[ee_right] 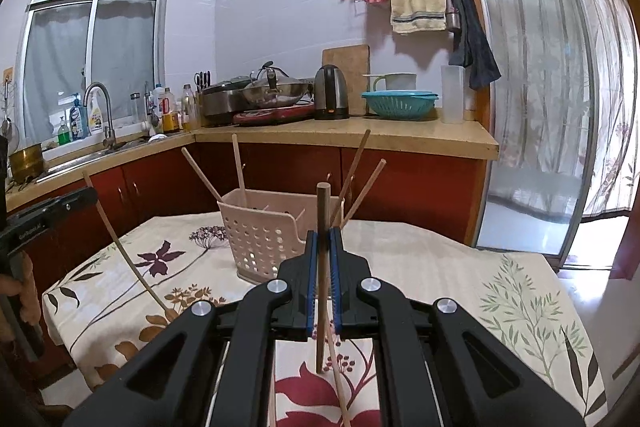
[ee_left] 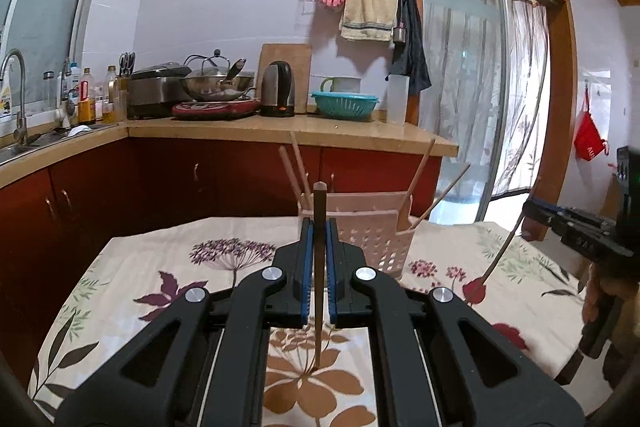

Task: Organize utensils
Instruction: 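Lift the right tool's chopstick over the holder while the left tool carries its chopstick there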

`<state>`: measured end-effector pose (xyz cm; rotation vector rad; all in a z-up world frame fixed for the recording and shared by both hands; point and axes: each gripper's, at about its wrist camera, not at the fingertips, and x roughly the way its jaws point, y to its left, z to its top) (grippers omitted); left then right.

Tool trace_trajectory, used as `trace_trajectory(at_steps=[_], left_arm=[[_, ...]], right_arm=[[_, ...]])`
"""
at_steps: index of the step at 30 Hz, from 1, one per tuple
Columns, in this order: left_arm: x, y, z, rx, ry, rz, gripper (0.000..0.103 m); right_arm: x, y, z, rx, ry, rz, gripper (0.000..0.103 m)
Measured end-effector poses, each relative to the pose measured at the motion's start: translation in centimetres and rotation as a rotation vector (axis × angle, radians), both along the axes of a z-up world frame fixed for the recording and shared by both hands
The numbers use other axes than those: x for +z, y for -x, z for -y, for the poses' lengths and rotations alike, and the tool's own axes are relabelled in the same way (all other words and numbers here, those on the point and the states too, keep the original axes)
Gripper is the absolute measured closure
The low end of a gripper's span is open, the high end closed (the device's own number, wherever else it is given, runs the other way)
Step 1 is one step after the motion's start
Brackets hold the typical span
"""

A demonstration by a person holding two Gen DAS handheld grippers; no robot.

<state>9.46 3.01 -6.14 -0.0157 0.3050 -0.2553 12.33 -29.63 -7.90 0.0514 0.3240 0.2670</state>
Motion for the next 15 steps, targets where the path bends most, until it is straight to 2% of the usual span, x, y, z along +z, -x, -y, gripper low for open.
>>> trace_trajectory(at_steps=[7, 15], left_arm=[[3.5, -1.6, 0.6, -0.058, 0.038, 0.045, 0.096], [8.2, -4.6, 2.1, -0.084, 0.031, 0.162, 0.096]], right_arm=[[2.9, -1.3, 0.3, 0.029, -0.044, 0.052, 0.096], [7.6, -4.3, 0.1, 0.060, -0.079, 0.175, 0.096]])
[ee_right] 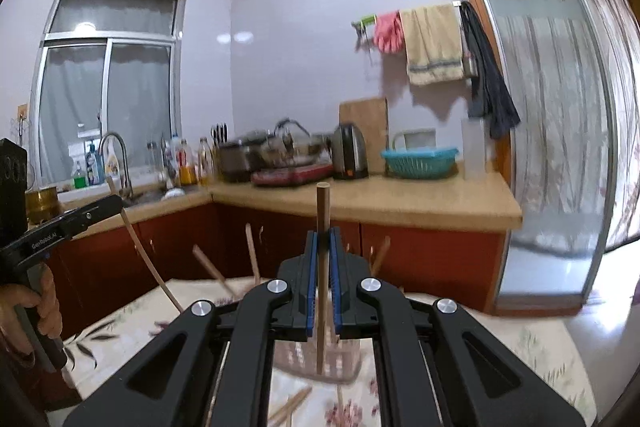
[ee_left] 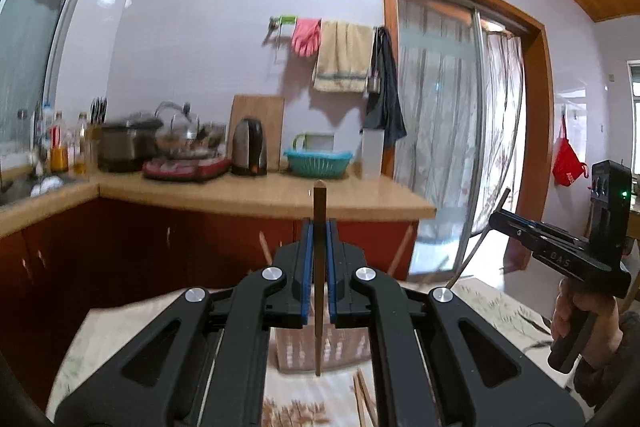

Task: Organize utensils
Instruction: 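Lift the right tool's chopstick over the holder while the left tool carries its chopstick there, then open the right tool to drop its chopstick in the holder while the left tool opens too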

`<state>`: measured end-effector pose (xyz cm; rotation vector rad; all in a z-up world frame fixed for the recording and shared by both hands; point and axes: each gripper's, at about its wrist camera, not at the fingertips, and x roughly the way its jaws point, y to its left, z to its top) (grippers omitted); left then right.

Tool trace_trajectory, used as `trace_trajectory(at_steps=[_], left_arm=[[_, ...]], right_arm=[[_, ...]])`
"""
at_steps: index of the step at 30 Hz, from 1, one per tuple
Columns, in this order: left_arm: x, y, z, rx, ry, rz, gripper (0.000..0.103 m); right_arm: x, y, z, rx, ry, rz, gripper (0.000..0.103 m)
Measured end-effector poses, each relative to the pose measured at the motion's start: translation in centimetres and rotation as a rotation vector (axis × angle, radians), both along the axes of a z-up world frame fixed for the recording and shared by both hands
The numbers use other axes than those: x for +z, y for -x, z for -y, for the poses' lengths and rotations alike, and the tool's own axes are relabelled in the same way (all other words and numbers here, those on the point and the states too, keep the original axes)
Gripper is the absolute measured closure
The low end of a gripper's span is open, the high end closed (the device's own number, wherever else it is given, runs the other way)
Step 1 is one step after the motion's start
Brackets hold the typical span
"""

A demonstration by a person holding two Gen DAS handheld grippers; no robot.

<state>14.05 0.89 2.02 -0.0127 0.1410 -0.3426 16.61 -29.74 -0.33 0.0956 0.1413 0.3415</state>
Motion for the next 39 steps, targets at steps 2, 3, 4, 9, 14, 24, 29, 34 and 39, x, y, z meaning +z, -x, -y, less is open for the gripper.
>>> trace_trajectory(at_steps=[2, 3, 4, 9, 14, 24, 29, 34, 39], left_arm=[[1.0, -1.2, 0.4, 0.008, 0.007, 0.032, 0.096], [1.3, -1.6, 0.6, 0.010, 0.008, 0.044, 0.096], [1.6, -2.0, 0.7, 0.013, 0.008, 0.059, 0.096], [2.5, -4.9, 1.9, 0.042, -0.003, 0.116, 0.096], [2.0, -7.6, 2.2, 0.052, 0.026, 0.122, 0.096], [-3.2, -11.6, 3.2, 0.046, 0.003, 0.011, 0.096], [-5.8, -12.2, 3.5, 0.034, -0.009, -0.069, 0.077], [-5.9, -10.4, 3.5, 0.032, -0.028, -0.057, 0.050], [-5.3, -8.2, 3.5, 0.032, -0.030, -0.047, 0.040]], right_arm=[[0.7, -0.7, -0.1, 0.002, -0.007, 0.024, 0.096], [1.0, -1.3, -0.3, 0.005, -0.010, 0.034, 0.096], [1.4, -2.0, -0.5, 0.006, -0.012, 0.046, 0.096], [1.5, -4.7, -1.3, 0.011, -0.004, 0.057, 0.096], [0.2, -6.9, -1.6, 0.011, -0.002, 0.028, 0.096], [-3.9, -9.6, -2.5, 0.033, 0.010, -0.086, 0.096], [-5.7, -10.2, -3.2, 0.042, 0.028, -0.149, 0.077], [-5.1, -8.9, -3.1, 0.035, 0.041, -0.122, 0.057], [-3.7, -6.1, -2.6, 0.024, 0.047, -0.072, 0.050]])
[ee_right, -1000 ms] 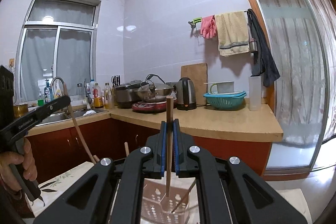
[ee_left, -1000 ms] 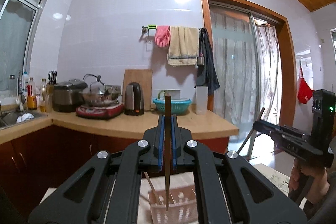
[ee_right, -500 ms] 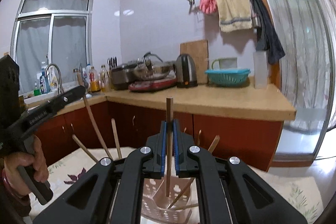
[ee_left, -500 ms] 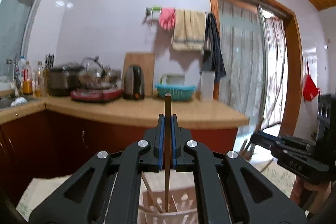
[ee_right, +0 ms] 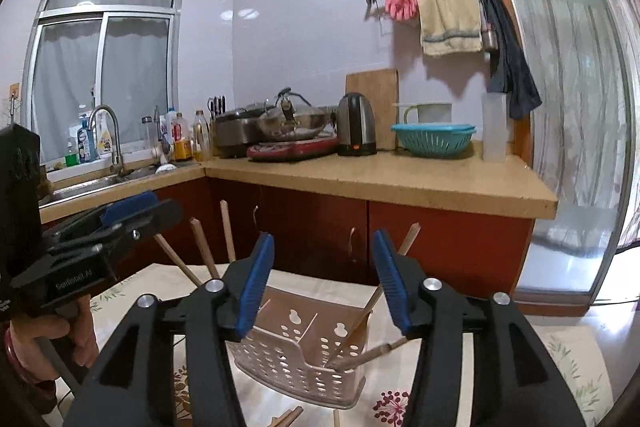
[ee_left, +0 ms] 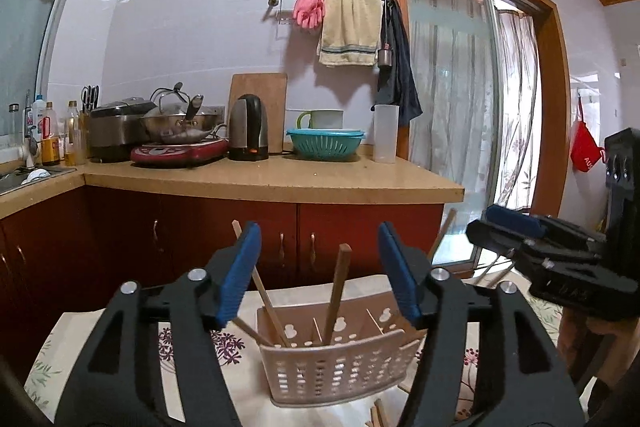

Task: Organize utensils
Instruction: 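Open the right tool to drop its chopstick in the holder while the left tool opens too, then move both open tools back down to the chopsticks on the cloth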

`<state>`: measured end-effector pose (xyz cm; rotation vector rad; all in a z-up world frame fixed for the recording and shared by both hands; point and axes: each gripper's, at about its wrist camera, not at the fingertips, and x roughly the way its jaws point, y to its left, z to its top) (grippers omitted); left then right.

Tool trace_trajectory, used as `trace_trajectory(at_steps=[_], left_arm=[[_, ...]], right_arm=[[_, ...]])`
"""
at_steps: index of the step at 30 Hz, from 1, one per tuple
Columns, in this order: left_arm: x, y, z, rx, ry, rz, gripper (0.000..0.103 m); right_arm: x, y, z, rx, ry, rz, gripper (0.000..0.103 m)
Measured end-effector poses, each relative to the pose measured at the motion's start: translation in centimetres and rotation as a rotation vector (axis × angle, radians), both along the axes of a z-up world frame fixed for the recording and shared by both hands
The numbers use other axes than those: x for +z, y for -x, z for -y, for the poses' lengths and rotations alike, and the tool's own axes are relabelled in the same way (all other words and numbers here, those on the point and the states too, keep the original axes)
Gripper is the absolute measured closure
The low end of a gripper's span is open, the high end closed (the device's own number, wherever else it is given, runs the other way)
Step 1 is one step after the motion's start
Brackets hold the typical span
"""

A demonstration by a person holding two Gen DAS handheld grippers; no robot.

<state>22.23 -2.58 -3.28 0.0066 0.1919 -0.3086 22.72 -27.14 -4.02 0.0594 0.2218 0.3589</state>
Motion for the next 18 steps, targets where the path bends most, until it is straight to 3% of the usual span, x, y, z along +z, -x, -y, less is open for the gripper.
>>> trace_trajectory(at_steps=[8, 18], left_arm=[[-0.9, 3.9, -0.7, 0.031, -0.005, -0.038, 0.033], [-7.4, 9.2, -1.4, 0.049, -0.038, -0.188, 0.033]], right_arm=[[0.5, 4.3, 1.4, -0.030, 0.015, 0.029, 0.049], [-6.7, 8.9, 3.5, -0.071, 0.019, -0.110, 0.049]])
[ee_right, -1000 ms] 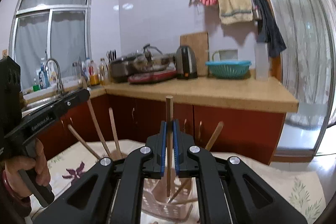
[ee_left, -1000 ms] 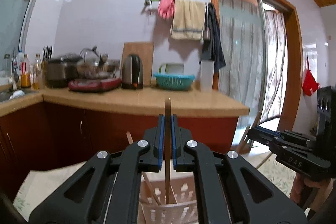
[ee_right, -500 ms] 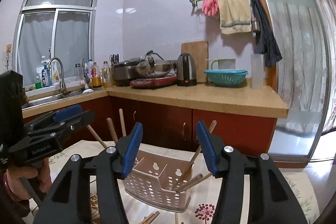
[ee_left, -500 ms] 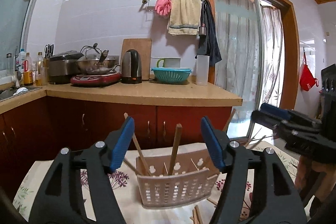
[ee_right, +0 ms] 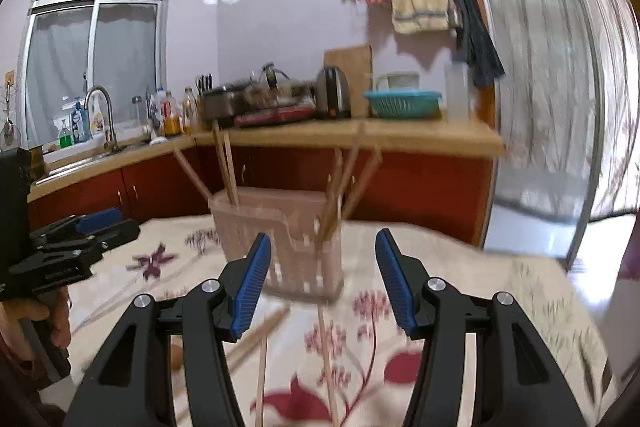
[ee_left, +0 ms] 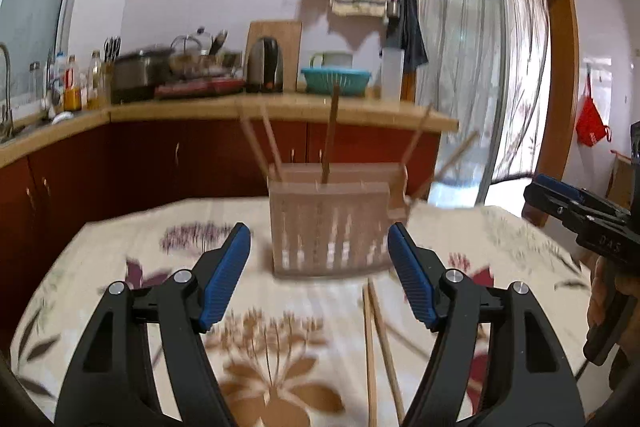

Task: Organize utensils
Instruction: 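Move both open tools back down to the chopsticks on the cloth, then close the right tool on a chopstick while the left tool grasps another chopstick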

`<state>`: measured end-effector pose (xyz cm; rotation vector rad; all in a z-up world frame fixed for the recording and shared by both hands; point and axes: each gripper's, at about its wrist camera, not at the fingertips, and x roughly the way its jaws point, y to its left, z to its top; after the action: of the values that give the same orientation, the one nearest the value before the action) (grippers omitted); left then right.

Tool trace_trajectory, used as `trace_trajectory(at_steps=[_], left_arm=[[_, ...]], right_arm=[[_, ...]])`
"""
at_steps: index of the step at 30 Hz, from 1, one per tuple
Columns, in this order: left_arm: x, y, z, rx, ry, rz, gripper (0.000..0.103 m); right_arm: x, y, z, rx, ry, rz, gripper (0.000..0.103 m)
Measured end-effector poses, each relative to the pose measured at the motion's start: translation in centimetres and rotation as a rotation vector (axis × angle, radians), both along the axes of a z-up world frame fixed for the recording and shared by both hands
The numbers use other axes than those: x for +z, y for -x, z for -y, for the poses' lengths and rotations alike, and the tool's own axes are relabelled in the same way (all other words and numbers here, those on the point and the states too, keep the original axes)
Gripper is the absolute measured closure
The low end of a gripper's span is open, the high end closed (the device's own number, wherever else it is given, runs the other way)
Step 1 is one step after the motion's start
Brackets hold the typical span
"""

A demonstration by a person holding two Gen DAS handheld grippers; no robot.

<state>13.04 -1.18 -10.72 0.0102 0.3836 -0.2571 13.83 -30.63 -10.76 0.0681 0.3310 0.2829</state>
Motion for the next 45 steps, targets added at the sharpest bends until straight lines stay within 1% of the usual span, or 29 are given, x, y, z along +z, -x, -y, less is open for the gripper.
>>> trace_trajectory(at_steps=[4, 8, 12, 14, 15, 18, 22, 25, 27, 29, 31, 33, 39, 41, 45], left_arm=[[-2.9, 2.2, 0.1, -0.007, -0.014, -0.051, 0.033], [-5.7, 4.2, 0.2, -0.011, -0.012, -0.100, 0.035], [-8.3, 5.4, 0.4, -0.016, -0.014, -0.152, 0.041], [-9.3, 5.7, 0.5, -0.018, -0.017, -0.172, 0.043], [-9.8, 5.8, 0.6, -0.022, -0.017, -0.187, 0.047], [-11.4, 6.0, 0.8, -0.028, -0.024, -0.230, 0.051], [-12.6, 6.1, 1.0, -0.037, -0.036, -0.259, 0.055], [-12.9, 6.1, 1.0, -0.040, -0.034, -0.263, 0.057], [-13.2, 6.1, 1.0, -0.043, -0.032, -0.264, 0.061], [-13.4, 6.1, 1.1, -0.045, -0.032, -0.265, 0.063], [-13.7, 6.2, 1.1, -0.050, -0.027, -0.268, 0.068], [-13.8, 6.3, 1.2, -0.056, -0.021, -0.257, 0.069], [-14.1, 6.5, 1.6, -0.066, -0.012, -0.243, 0.086], [-14.1, 6.5, 1.5, -0.064, -0.006, -0.245, 0.095], [-14.1, 6.5, 1.4, -0.071, 0.004, -0.244, 0.097]], right_arm=[[-3.7, 1.5, 0.5, -0.017, -0.002, -0.063, 0.049], [-6.8, 3.2, 0.8, -0.028, -0.001, -0.097, 0.051], [-10.0, 4.0, 0.7, -0.034, 0.017, -0.160, 0.056], [-10.9, 4.2, 0.9, -0.038, 0.025, -0.183, 0.057], [-11.3, 4.3, 0.9, -0.041, 0.026, -0.193, 0.058], [-11.9, 4.7, 0.9, -0.042, 0.035, -0.199, 0.058], [-12.1, 4.9, 0.8, -0.039, 0.046, -0.202, 0.058], [-12.2, 4.9, 0.8, -0.041, 0.046, -0.203, 0.058], [-12.3, 4.9, 0.8, -0.045, 0.046, -0.205, 0.058], [-12.4, 5.0, 0.8, -0.046, 0.043, -0.208, 0.058], [-12.4, 5.1, 0.8, -0.047, 0.043, -0.204, 0.058], [-12.4, 5.0, 0.7, -0.047, 0.043, -0.202, 0.058], [-12.5, 5.1, 0.6, -0.050, 0.042, -0.203, 0.059], [-12.4, 5.1, 0.6, -0.048, 0.041, -0.204, 0.061], [-12.6, 5.2, 0.5, -0.046, 0.040, -0.208, 0.063]])
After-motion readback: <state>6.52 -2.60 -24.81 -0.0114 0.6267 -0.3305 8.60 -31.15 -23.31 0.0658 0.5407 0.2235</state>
